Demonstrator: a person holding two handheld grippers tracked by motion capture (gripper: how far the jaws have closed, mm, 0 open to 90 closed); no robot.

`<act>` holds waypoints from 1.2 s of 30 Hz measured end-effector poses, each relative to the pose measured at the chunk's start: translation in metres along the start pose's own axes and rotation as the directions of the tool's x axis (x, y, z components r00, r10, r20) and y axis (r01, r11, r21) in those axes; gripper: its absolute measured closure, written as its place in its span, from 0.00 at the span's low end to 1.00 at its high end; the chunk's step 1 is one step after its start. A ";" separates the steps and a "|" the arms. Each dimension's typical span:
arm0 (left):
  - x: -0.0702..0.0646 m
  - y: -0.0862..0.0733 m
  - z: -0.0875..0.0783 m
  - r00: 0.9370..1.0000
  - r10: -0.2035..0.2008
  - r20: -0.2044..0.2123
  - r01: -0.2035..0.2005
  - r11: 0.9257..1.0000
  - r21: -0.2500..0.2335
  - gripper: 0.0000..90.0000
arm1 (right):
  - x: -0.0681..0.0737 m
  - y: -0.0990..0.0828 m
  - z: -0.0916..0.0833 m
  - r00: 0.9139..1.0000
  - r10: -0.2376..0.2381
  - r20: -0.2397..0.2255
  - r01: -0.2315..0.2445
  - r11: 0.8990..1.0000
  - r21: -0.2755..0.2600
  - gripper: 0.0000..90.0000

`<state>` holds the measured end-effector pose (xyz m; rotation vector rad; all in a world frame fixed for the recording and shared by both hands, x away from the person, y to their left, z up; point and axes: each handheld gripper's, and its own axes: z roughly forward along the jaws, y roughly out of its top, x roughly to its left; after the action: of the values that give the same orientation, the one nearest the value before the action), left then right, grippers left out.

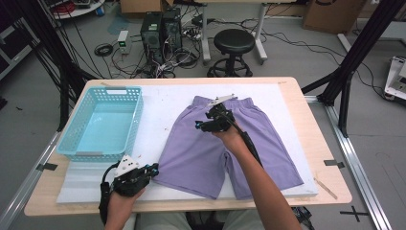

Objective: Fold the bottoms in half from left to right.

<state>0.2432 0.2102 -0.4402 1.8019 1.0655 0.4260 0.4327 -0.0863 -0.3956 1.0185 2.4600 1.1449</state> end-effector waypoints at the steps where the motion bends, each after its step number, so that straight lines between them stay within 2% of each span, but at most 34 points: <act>1: 0.000 0.000 0.000 1.000 0.000 0.001 0.000 1.000 0.001 0.98 | 0.000 0.003 0.007 1.000 -0.003 0.004 0.003 1.000 0.006 0.47; 6: 0.000 0.000 0.001 1.000 0.004 0.008 -0.004 1.000 0.000 0.98 | -0.001 0.016 0.030 1.000 0.015 0.011 -0.015 0.999 0.036 0.47; 16: 0.000 -0.001 -0.001 1.000 -0.001 0.019 0.001 1.000 -0.003 0.98 | 0.004 0.033 0.064 0.999 0.017 0.031 -0.020 0.997 0.076 0.50; 27: 0.000 -0.002 -0.002 1.000 -0.006 0.022 0.006 1.000 0.004 0.98 | 0.022 0.040 0.104 0.999 0.012 0.030 -0.017 0.990 0.139 0.55; 29: 0.001 -0.002 -0.002 1.000 -0.007 0.024 0.007 1.000 0.004 0.98 | 0.026 0.041 0.108 0.999 0.008 0.032 -0.013 0.988 0.155 0.60; 31: 0.001 -0.002 -0.002 1.000 -0.008 0.023 0.008 1.000 0.006 0.98 | 0.030 0.041 0.112 0.999 -0.017 0.044 0.009 0.985 0.171 0.67; 32: 0.001 -0.002 -0.002 1.000 -0.008 0.024 0.008 1.000 0.006 0.98 | 0.032 0.041 0.113 0.998 -0.020 0.052 0.011 0.986 0.166 0.72; 36: 0.002 -0.002 -0.001 1.000 -0.013 0.024 0.013 1.000 0.008 0.98 | 0.037 0.042 0.114 0.999 -0.036 0.029 0.030 0.985 0.169 0.94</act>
<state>0.2421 0.2126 -0.4416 1.8016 1.0623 0.3919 0.4811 0.0231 -0.4373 1.0282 2.5731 0.9152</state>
